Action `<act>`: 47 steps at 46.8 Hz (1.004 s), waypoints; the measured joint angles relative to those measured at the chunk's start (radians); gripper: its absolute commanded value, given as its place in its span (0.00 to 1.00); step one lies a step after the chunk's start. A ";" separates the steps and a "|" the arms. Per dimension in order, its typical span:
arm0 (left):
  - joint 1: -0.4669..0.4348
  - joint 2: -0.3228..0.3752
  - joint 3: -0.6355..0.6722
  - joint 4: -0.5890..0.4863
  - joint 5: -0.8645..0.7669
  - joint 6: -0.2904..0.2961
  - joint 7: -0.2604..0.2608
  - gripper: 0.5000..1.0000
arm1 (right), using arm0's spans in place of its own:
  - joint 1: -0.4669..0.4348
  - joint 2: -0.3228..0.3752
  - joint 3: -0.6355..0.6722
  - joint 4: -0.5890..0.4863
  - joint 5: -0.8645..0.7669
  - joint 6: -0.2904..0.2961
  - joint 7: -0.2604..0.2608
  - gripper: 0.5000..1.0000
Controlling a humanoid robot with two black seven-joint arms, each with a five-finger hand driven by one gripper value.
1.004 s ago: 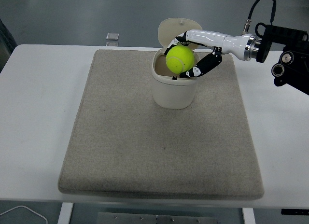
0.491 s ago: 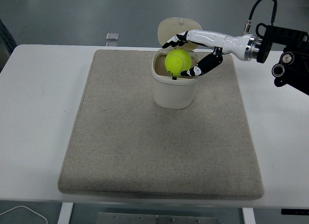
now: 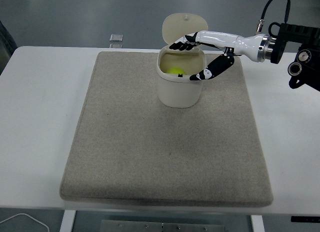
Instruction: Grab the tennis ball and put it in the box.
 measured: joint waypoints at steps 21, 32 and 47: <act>-0.001 0.000 0.000 0.000 0.001 -0.001 0.000 0.98 | -0.009 -0.179 0.042 0.088 0.116 0.207 0.000 0.79; 0.000 0.000 0.000 0.000 0.001 0.000 0.000 0.98 | -0.061 -0.235 0.051 0.088 0.249 0.193 0.001 0.83; 0.000 0.000 0.000 0.000 0.001 0.000 0.000 0.98 | -0.172 -0.226 0.053 0.059 0.425 0.087 0.000 0.83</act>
